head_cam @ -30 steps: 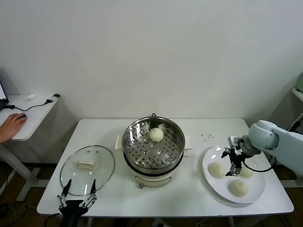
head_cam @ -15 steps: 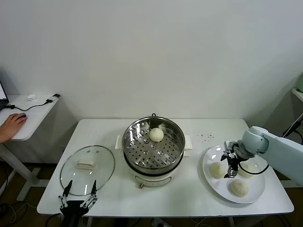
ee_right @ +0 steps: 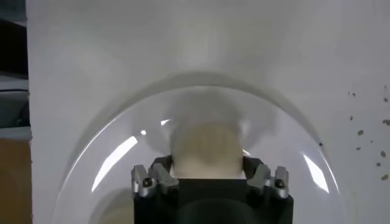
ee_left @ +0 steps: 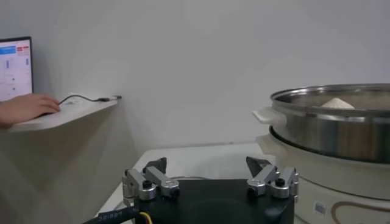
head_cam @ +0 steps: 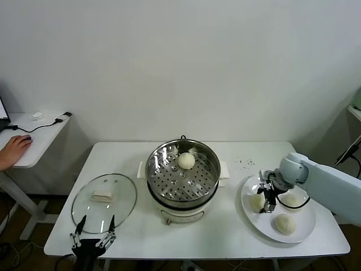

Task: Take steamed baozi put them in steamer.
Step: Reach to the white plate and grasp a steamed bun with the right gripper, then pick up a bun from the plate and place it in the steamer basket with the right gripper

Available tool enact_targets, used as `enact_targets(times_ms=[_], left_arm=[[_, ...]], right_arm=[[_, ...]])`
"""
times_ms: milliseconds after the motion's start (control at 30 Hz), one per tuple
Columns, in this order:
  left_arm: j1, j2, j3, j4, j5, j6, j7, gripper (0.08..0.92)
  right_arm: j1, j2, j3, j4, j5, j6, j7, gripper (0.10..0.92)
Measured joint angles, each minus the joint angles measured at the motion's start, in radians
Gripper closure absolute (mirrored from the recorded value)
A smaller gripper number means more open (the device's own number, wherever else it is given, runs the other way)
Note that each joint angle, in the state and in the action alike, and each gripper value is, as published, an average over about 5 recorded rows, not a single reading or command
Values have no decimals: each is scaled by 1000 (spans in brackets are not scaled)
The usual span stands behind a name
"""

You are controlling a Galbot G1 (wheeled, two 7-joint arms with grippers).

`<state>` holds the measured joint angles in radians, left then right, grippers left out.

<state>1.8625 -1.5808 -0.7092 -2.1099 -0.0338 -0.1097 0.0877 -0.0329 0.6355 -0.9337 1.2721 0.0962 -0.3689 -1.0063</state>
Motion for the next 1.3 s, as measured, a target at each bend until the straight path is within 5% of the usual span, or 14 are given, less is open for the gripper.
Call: enact_targets(times_ms=[333,733,1300], left_arm=[[1,1,-1,3,0,-2,0,177],[7,2,0,0,-2,-5,-2,177],[19,7,33,-16,-3,-5,-5,177]], right_arm=[[3,-5,3,-11,8,11,-6,451],[111,-42,-64,20,75,27,-14,463],[793,205,-464,-26,547,13,-15,461]])
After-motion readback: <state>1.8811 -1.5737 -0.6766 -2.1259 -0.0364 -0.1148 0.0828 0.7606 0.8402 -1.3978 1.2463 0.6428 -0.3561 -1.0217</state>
